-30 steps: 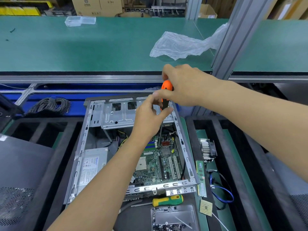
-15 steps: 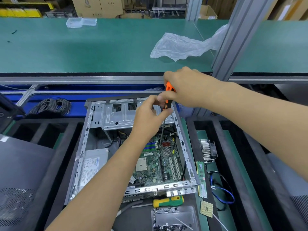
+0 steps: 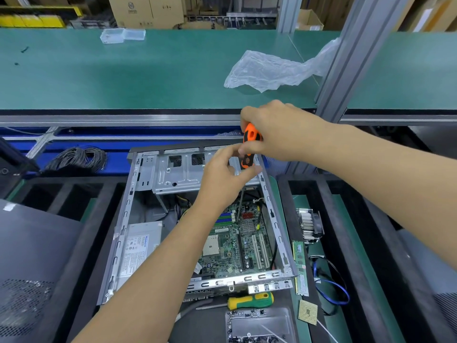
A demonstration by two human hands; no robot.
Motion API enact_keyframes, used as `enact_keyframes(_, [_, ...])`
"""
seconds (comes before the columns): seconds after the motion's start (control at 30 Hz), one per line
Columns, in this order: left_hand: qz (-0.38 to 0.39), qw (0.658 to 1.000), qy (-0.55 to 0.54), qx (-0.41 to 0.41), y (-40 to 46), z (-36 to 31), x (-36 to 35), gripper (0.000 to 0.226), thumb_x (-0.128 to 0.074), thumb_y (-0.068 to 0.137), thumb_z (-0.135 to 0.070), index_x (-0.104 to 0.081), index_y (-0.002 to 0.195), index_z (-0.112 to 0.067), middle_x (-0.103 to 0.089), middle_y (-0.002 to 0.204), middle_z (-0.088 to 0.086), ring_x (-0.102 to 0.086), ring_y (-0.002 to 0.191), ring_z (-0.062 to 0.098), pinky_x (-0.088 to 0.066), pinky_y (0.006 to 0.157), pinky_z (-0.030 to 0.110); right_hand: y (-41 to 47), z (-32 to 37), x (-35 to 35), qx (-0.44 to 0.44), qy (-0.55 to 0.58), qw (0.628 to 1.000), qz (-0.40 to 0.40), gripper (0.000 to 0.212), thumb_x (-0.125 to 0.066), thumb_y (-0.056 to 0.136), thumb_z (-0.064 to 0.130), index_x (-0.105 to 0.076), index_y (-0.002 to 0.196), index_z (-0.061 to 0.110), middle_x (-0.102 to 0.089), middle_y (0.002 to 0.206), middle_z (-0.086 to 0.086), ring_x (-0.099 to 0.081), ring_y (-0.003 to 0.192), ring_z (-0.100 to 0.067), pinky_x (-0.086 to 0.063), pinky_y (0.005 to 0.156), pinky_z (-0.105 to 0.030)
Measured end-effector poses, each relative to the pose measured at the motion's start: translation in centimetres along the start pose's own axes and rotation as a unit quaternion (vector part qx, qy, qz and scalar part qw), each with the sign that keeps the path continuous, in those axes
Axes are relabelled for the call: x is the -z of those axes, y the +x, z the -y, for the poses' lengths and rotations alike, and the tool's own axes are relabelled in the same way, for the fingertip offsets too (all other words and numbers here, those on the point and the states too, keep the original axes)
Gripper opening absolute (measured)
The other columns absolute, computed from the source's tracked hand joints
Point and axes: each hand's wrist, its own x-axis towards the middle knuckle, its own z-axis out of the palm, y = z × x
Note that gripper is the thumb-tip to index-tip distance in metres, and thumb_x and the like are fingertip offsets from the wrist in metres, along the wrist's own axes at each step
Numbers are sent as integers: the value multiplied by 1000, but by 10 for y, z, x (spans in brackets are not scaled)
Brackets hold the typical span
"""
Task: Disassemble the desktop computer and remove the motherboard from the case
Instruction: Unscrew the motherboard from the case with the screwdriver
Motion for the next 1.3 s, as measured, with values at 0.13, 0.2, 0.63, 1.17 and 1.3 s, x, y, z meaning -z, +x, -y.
enact_keyframes(0.13, [20, 999, -28, 4, -1, 2, 0, 23, -63, 92, -27, -62, 108, -43, -50, 55, -1, -30, 47, 14, -29, 48, 28, -1, 0, 2, 45, 76, 996, 18, 42, -66, 87, 24, -42, 121, 24, -54, 92, 5, -52, 88, -25, -46, 71, -40])
enact_keyframes(0.2, [3, 1000, -22, 4, 0, 1, 0, 17, -67, 89, -24, -62, 96, -39, -60, 65, -3, -31, 49, 14, -31, 49, 30, -2, 0, 1, 48, 92, 994, 15, 49, -66, 86, 25, -39, 127, 24, -50, 90, 8, -50, 92, -24, -46, 72, -40])
enact_keyframes(0.63, [3, 999, -30, -14, -1, 4, 0, 19, -65, 90, -22, -65, 109, -27, -57, 66, -2, -27, 50, 15, -28, 53, 28, 2, -1, 0, 49, 118, 992, 19, 41, -67, 85, 17, -48, 121, 25, -50, 107, 5, -50, 99, -19, -45, 79, -35])
enact_keyframes(1.17, [5, 1000, -15, 3, -2, 2, -2, 22, -72, 86, -28, -63, 106, -23, -56, 67, -17, -33, 49, 13, -34, 49, 30, 1, -9, -1, -5, 96, 993, 69, 37, -62, 86, 55, -44, 107, 30, -54, 96, 3, -52, 83, -15, -46, 71, -37])
enact_keyframes(1.3, [-9, 1000, 8, 3, -1, -1, -4, 30, -77, 81, -33, -59, 103, -24, -59, 94, -12, -50, 72, 19, -45, 64, 33, 1, -7, -8, -50, 43, 997, 39, 50, -50, 86, 69, -45, 102, 22, -46, 85, -2, -52, 72, -23, -44, 61, -36])
